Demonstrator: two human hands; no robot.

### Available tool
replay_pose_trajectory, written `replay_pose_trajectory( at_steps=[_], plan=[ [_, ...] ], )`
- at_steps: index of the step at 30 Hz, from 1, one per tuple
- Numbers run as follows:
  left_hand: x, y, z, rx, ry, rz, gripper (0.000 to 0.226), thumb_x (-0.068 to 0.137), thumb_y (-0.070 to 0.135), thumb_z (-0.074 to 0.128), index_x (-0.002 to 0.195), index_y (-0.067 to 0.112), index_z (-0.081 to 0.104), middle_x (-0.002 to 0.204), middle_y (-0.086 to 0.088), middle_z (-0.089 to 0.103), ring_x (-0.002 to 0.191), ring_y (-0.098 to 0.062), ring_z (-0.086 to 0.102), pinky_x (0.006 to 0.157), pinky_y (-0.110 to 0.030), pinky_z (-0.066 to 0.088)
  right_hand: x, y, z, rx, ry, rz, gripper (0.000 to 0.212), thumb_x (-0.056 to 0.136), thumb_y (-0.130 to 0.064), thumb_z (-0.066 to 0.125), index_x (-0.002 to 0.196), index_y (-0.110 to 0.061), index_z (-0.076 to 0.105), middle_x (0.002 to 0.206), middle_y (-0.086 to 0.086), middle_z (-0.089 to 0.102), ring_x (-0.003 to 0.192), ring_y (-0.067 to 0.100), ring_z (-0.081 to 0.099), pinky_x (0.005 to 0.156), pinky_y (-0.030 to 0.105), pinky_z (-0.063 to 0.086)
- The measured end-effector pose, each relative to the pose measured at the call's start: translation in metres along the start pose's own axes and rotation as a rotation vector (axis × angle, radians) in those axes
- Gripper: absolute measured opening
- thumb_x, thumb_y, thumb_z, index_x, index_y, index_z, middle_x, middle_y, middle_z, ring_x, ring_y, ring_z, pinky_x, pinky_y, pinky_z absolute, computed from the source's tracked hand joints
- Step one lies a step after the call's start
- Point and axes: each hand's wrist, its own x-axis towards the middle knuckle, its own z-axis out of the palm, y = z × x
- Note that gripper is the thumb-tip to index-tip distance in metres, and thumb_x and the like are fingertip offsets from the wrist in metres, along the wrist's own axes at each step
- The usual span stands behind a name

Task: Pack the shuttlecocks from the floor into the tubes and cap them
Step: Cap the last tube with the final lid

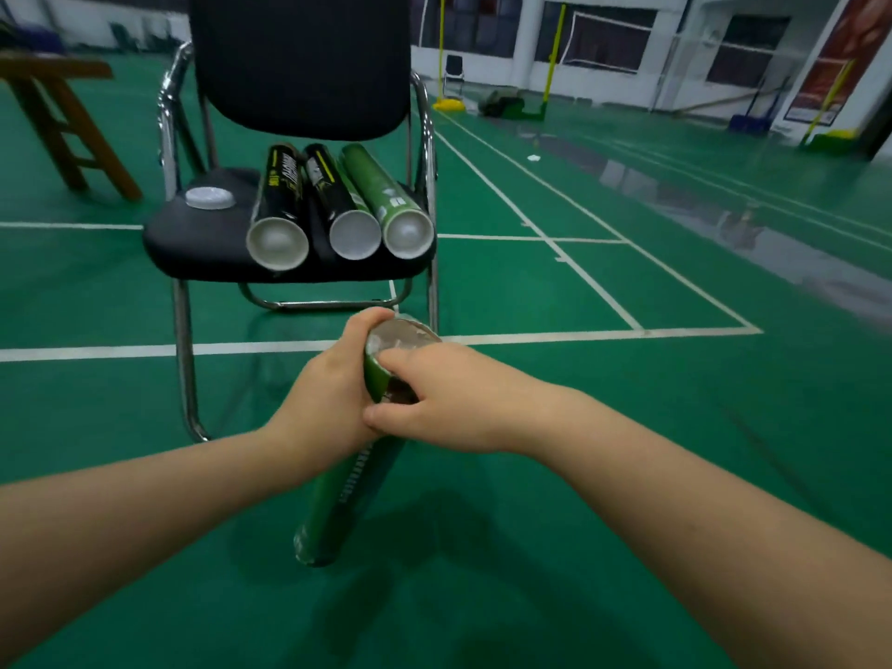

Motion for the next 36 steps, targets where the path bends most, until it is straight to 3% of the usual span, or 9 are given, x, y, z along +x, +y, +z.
replay_pose_trajectory(
  at_steps=[3,7,11,16,20,25,28,32,36],
  plan=[
    [0.004,-0.009,-0.030,0.021,0.057,0.006,0.076,0.067,0.006,0.068,0.133,0.023,0.033,0.081,0.018,0.047,0.076,-0.014,0.048,0.061,-0.016,0.030,0.024,-0.021,-0.007,-0.021,-0.002,-0.025,0.031,0.090,-0.041,0.051,0.068,-0.023,0.038,0.073,-0.003,0.049,0.066,0.008,0.044,0.056,0.030,0.034],
    [0.016,-0.023,-0.061,0.013,0.123,-0.005,0.078,0.067,0.008,0.068,0.134,0.023,0.033,0.086,0.004,0.053,0.079,-0.020,0.050,0.063,-0.022,0.030,0.057,-0.046,-0.016,-0.059,0.036,-0.062,0.039,0.093,-0.045,0.046,0.064,-0.023,0.032,0.067,-0.009,0.039,0.061,0.005,0.038,0.052,0.018,0.025],
    [0.027,-0.036,-0.081,0.004,0.184,-0.036,0.075,0.069,0.009,0.067,0.134,0.020,0.032,0.073,0.011,0.048,0.068,-0.018,0.048,0.058,-0.021,0.028,0.091,-0.060,-0.017,-0.083,0.075,-0.063,0.041,0.093,-0.049,0.042,0.063,-0.024,0.033,0.067,-0.009,0.040,0.065,0.012,0.039,0.059,0.032,0.029],
    [0.033,-0.073,-0.098,-0.053,0.236,-0.086,0.075,0.067,0.013,0.071,0.132,0.020,0.034,0.084,0.004,0.054,0.078,-0.022,0.050,0.060,-0.021,0.029,0.131,-0.074,-0.006,-0.126,0.102,-0.112,0.040,0.092,-0.051,0.041,0.063,-0.026,0.030,0.065,-0.011,0.037,0.072,0.018,0.040,0.067,0.033,0.027],
    [0.043,-0.100,-0.115,-0.085,0.317,-0.117,0.070,0.067,0.028,0.064,0.130,0.022,0.034,0.090,0.005,0.055,0.082,-0.019,0.052,0.063,-0.022,0.031,0.168,-0.080,0.008,-0.127,0.321,-0.239,0.039,0.092,-0.044,0.047,0.061,-0.028,0.029,0.060,-0.009,0.034,0.067,0.017,0.037,0.064,0.033,0.025],
    [0.070,-0.124,-0.137,-0.091,0.465,-0.111,0.053,0.079,0.023,0.057,0.127,0.025,0.034,0.082,0.019,0.050,0.069,-0.001,0.048,0.057,-0.011,0.035,0.226,-0.086,0.017,-0.072,0.612,-0.283,0.023,0.087,-0.035,0.046,0.068,-0.026,0.037,0.055,-0.012,0.032,0.061,0.014,0.035,0.068,0.033,0.029],
    [0.090,-0.140,-0.150,-0.069,0.527,-0.122,0.042,0.083,0.024,0.055,0.119,0.031,0.035,0.076,0.022,0.044,0.064,0.008,0.042,0.057,0.000,0.034,0.256,-0.089,0.014,-0.095,0.698,-0.270,0.022,0.085,-0.039,0.040,0.076,-0.025,0.055,0.066,-0.008,0.054,0.067,0.019,0.052,0.072,0.037,0.038],
    [0.111,-0.161,-0.160,-0.117,0.579,-0.168,0.033,0.082,0.028,0.054,0.106,0.036,0.033,0.078,0.016,0.047,0.066,0.001,0.045,0.052,-0.008,0.035,0.293,-0.093,0.012,-0.091,0.731,-0.255,0.027,0.082,-0.037,0.048,0.100,-0.023,0.062,0.095,-0.007,0.065,0.088,0.017,0.059,0.084,0.040,0.042],
    [0.123,-0.187,-0.156,-0.209,0.596,-0.284,0.065,0.064,0.039,0.074,0.116,0.031,0.035,0.098,0.007,0.056,0.082,-0.013,0.054,0.058,-0.017,0.037,0.333,-0.092,-0.006,0.029,0.686,-0.143,0.036,0.086,-0.041,0.048,0.117,-0.023,0.054,0.113,-0.005,0.058,0.102,0.015,0.053,0.091,0.038,0.040]
  ],
)
